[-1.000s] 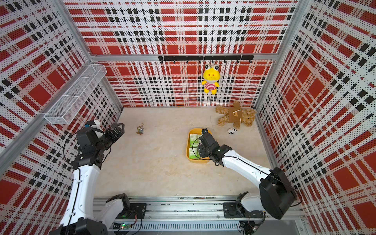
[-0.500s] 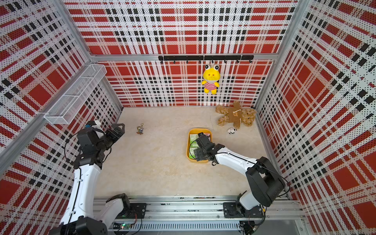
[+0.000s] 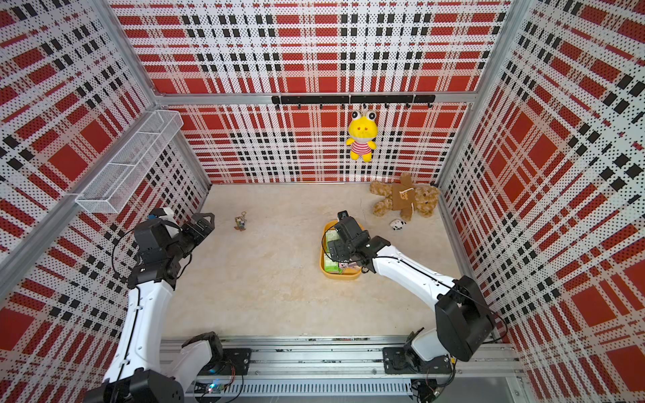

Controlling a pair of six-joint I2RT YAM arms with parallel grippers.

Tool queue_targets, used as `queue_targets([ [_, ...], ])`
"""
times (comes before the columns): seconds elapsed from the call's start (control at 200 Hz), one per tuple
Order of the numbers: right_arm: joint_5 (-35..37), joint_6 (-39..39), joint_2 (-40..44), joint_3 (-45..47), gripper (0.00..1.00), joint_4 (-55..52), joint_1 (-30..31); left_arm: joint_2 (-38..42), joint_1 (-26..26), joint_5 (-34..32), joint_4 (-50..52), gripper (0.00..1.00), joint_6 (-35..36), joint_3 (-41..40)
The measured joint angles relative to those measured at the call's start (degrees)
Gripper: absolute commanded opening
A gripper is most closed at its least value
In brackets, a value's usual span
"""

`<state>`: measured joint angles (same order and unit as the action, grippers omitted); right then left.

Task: Put the pocket tissues into the storage box
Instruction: Place the pocket tissues in the storage box, then adjust the pocket tissues in the storage box.

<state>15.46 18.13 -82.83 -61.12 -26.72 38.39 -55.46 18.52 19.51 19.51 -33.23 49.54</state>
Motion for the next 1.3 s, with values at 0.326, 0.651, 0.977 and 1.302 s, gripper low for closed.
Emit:
queue_targets([
  [0.326,-4.52,3.52,0.57,5.18,1.00,0.22,0.31,0.04,-0.02,0.00,-0.22,0.99,0.00,-0.72],
  [0.651,-7.78,7.93,0.13,10.16,1.00,2.73,2.08,0.42,-0.39,0.00,-0.63,0.99,-0.46,-1.88],
  [0.977,-8.02,9.84,-3.52,11.23,1.00,5.20,2.05,0.39,-0.66,0.00,-0.83,0.99,-0.63,-2.03],
  [1.302,-6.69,8.22,-0.72,2.89,1.00,0.63,2.10,0.15,-0.70,-0.09,-0.90,0.99,-0.66,-1.88],
])
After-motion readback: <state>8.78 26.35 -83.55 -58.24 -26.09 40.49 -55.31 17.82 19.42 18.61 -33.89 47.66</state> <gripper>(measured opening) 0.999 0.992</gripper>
